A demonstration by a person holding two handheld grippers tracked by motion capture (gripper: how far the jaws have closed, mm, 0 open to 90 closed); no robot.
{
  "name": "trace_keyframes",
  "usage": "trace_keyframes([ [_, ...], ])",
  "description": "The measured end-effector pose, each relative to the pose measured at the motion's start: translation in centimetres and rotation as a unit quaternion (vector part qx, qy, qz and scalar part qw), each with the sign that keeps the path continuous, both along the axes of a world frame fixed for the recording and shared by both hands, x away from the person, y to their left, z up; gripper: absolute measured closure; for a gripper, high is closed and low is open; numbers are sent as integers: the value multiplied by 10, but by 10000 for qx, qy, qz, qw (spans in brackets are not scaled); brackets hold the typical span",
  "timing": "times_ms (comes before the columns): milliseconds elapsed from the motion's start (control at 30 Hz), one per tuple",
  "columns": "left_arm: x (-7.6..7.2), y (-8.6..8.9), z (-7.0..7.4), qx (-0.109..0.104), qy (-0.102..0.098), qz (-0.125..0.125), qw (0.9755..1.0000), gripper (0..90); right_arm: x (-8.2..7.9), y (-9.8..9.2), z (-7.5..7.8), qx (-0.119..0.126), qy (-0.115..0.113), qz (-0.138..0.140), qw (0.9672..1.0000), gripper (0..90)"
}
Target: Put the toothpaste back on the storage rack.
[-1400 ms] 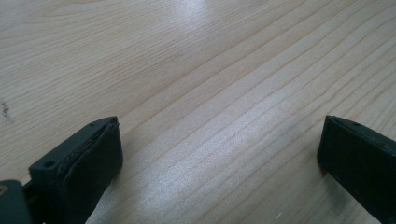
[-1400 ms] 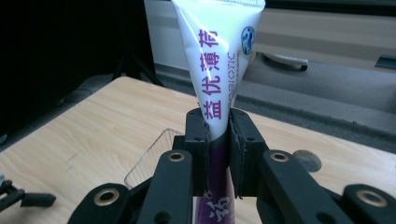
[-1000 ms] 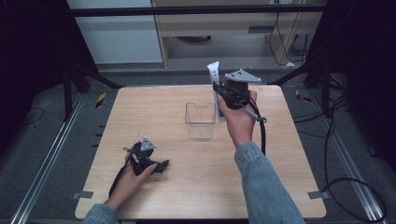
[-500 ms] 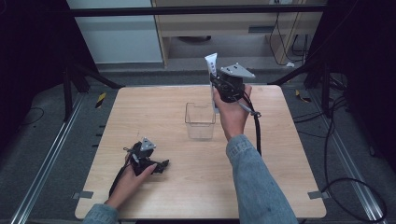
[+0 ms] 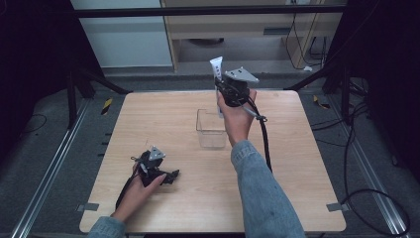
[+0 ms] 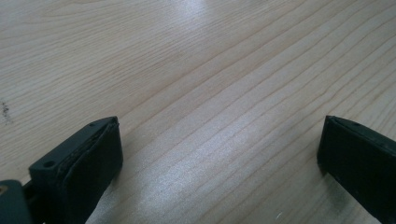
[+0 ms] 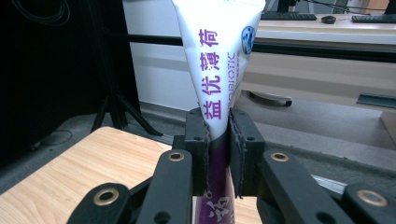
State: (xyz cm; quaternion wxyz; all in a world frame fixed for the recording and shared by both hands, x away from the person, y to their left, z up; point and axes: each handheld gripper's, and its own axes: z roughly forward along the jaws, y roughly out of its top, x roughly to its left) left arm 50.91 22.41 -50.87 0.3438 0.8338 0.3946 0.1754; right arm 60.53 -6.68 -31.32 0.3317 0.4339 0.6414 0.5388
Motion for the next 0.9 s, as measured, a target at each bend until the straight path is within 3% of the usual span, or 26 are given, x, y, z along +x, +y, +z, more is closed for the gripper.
trace_keyframes([
  [900, 0, 0, 0, -5, 8, 5, 10000, 0, 11, 14, -31, 13, 174, 206, 9996, 789],
])
